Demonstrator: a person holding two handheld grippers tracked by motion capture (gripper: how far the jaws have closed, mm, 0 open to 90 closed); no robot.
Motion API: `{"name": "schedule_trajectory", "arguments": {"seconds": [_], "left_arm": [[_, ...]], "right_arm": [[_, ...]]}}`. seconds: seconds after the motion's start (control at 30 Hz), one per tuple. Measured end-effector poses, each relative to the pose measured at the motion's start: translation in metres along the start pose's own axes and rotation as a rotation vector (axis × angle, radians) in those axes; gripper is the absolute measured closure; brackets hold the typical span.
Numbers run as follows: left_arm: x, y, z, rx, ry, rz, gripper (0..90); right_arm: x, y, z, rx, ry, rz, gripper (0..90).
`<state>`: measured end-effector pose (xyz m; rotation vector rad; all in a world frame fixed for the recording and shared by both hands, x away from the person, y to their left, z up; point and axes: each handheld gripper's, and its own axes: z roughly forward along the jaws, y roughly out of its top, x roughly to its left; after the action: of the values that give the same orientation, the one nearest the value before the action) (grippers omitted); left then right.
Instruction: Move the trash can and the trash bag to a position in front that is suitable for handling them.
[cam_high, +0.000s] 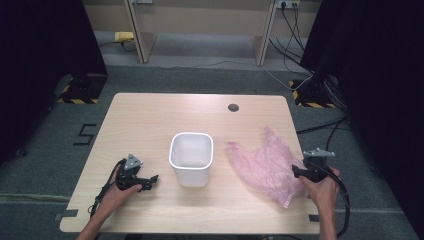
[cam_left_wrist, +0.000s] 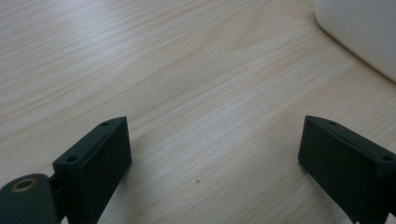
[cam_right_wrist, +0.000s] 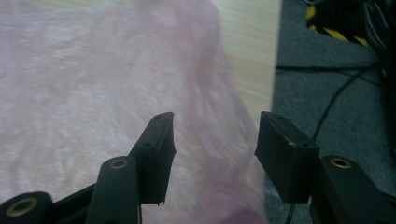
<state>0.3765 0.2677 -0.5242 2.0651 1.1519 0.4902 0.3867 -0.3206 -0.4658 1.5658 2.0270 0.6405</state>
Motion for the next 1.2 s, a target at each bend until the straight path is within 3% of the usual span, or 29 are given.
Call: {"name": "schedule_trajectory", "arguments": {"seconds": [0.1,0.23,0.33,0.47,0.63,0.77,0.83,0.93,0.97,1.03,1.13,1.17,1.2], "left_arm": [[0.0,0.0,0.0,0.001,0.0,0.0,8.7],[0.0,0.0,0.0,0.0,0.001,0.001,8.7],[0.0,0.0,0.0,0.0,0.0,0.0,8.7],[0.0,0.0,0.0,0.0,0.0,0.0,8.7],[0.0,0.0,0.0,0.0,0.0,0.0,8.7],[0.0,0.0,0.0,0.0,0.0,0.0,8.7],[0.0,0.0,0.0,0.0,0.0,0.0,8.6],[0.0,0.0,0.0,0.001,0.0,0.0,8.5],[0.0,0.0,0.0,0.0,0.0,0.0,8.5],[0.0,0.0,0.0,0.0,0.0,0.0,8.5],[0.0,0.0,0.0,0.0,0.0,-0.001,8.5],[0.0,0.0,0.0,0.001,0.0,0.0,8.5],[0.0,0.0,0.0,0.0,0.0,0.0,8.5]], "right_arm": [[-0.004,-0.012,-0.003,0.024,-0.009,0.078,47.0],[0.008,-0.026,-0.015,0.051,0.053,0.154,46.0],[0.023,-0.03,-0.021,0.06,0.079,0.144,44.7],[0.043,-0.029,-0.031,0.089,0.108,0.085,41.1],[0.043,-0.009,-0.04,-0.015,0.088,0.026,36.1],[0.038,0.009,-0.016,-0.03,0.1,-0.053,39.3],[0.037,0.017,-0.002,-0.024,0.116,-0.114,42.9],[0.035,0.022,0.016,-0.022,0.137,-0.164,46.6],[0.033,0.022,0.024,-0.007,0.151,-0.201,47.7],[0.032,0.02,0.032,0.014,0.158,-0.224,58.7],[0.032,0.014,0.041,0.017,0.183,-0.181,73.5],[0.032,0.011,0.043,-0.002,0.173,-0.15,76.4],[0.032,0.009,0.044,-0.016,0.165,-0.087,78.0]]}}
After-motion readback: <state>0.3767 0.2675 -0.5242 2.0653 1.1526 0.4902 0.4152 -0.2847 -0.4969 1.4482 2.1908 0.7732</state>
